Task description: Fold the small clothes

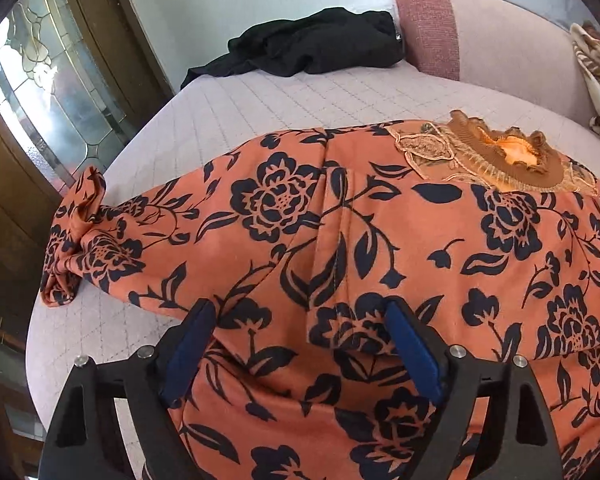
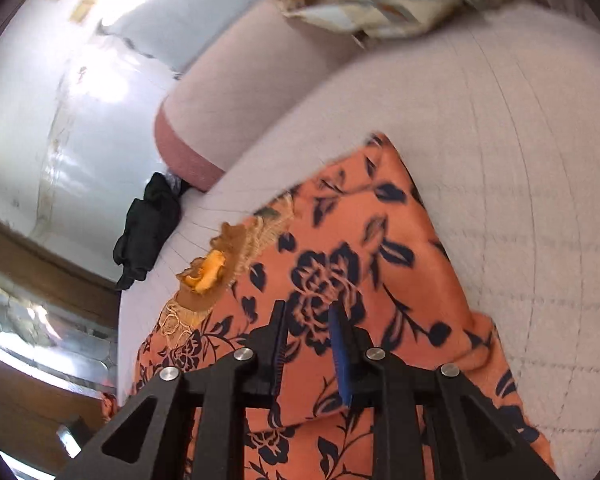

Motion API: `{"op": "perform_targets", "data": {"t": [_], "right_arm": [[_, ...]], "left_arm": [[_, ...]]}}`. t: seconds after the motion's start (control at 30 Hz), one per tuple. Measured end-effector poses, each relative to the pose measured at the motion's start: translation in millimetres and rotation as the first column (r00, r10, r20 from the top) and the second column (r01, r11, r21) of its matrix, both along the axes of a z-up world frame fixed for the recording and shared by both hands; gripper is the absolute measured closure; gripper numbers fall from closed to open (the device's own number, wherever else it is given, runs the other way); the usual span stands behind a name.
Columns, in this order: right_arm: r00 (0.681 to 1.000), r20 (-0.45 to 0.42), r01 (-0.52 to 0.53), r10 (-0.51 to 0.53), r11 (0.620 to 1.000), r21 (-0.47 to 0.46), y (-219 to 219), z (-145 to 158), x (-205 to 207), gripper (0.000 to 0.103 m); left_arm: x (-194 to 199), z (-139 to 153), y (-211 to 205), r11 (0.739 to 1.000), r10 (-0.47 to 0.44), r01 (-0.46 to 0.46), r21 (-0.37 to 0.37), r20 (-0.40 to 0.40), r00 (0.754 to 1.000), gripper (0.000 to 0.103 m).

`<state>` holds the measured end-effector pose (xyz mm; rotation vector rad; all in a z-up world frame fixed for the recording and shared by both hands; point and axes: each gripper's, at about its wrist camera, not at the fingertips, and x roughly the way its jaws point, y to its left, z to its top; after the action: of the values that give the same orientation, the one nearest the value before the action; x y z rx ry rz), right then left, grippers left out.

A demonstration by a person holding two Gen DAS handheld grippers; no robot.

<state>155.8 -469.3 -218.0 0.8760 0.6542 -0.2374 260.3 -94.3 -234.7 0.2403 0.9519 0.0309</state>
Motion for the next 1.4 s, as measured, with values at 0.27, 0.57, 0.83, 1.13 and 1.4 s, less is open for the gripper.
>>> {"op": "perform_targets", "data": {"t": [0.27,0.57,0.83,1.13,1.4], "right_arm": [[0.993,-0.078,-0.095,0.090,0.993,-0.072,26,5,18,0.079],[0.934,-0.049,-0.357,0.355,0.932,-0.059,94,-11,38,0.035],[0.914,-0.058,-0.405,0.401,0.904,-0.135,137,-11,46,0.033],[0.913,-0.069,-0.409,0.403,0.901,-0.149,136,-11,45,0.033],[0.909,-0.102,-0.417,0.404,0.887,-0.199,145,-10,48,0.033]], "left_arm": [[-2,39,40,0.986,0.093,-0.084,-0.144,0.057,0.994,0.015],[12,79,183,0.899,0.436,-0.412,-0.150,0.210,0.875,0.005],[45,53,278,0.808,0.584,-0.562,-0.176,0.116,0.803,0.005],[79,29,262,0.871,0.478,-0.465,-0.158,0.052,0.877,0.005],[93,9,265,0.873,0.455,-0.449,-0.189,-0.014,0.890,0.037]]}}
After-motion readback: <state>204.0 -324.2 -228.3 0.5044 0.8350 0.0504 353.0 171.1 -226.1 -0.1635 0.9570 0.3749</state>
